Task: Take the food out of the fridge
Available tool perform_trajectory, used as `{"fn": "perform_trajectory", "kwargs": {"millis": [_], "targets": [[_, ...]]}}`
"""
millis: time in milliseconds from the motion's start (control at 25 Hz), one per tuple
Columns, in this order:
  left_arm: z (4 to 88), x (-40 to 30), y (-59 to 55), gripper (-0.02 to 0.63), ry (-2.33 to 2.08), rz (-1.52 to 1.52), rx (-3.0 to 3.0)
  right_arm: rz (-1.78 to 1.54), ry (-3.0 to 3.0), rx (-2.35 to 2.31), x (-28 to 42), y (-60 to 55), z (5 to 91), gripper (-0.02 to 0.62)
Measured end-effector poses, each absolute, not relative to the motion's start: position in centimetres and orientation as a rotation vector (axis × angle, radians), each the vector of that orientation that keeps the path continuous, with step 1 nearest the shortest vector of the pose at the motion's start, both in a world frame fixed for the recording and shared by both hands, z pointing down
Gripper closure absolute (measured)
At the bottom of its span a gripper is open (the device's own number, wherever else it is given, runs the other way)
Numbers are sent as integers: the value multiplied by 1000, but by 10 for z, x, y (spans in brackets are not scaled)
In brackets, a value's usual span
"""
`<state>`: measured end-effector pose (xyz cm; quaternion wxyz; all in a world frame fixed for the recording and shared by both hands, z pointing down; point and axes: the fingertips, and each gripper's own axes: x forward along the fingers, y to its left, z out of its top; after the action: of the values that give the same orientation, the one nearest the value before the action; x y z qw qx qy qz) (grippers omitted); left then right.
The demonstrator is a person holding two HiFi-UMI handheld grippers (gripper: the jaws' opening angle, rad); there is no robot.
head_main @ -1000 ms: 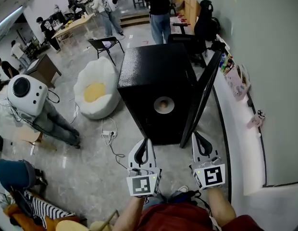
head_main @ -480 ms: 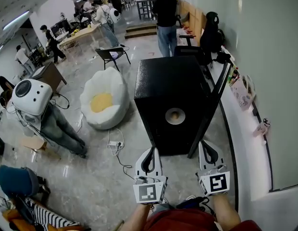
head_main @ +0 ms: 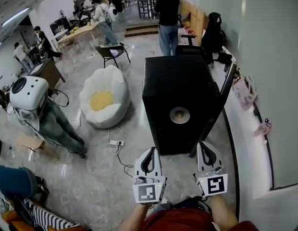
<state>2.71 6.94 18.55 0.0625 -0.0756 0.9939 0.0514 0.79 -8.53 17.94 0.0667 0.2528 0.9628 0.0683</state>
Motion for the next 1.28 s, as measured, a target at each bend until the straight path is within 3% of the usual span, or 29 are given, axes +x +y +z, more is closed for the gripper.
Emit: {"fn": "perform_trajectory", "kwargs": {"millis": [280,840,1040,1280], "targets": [[216,17,78,592,3058,117,-227,216,2912,758,0,-79,198,574],[216,-64,31,592,3047,113,-159,203,2907,844,-83,-124,210,574],[223,-84,5,592,3095,-8,-160,50,2882,833,-103,-147,199,574],[225,-99,-4,592,3065,-21,-169,140,2886,911,-120,-151,216,574]]}}
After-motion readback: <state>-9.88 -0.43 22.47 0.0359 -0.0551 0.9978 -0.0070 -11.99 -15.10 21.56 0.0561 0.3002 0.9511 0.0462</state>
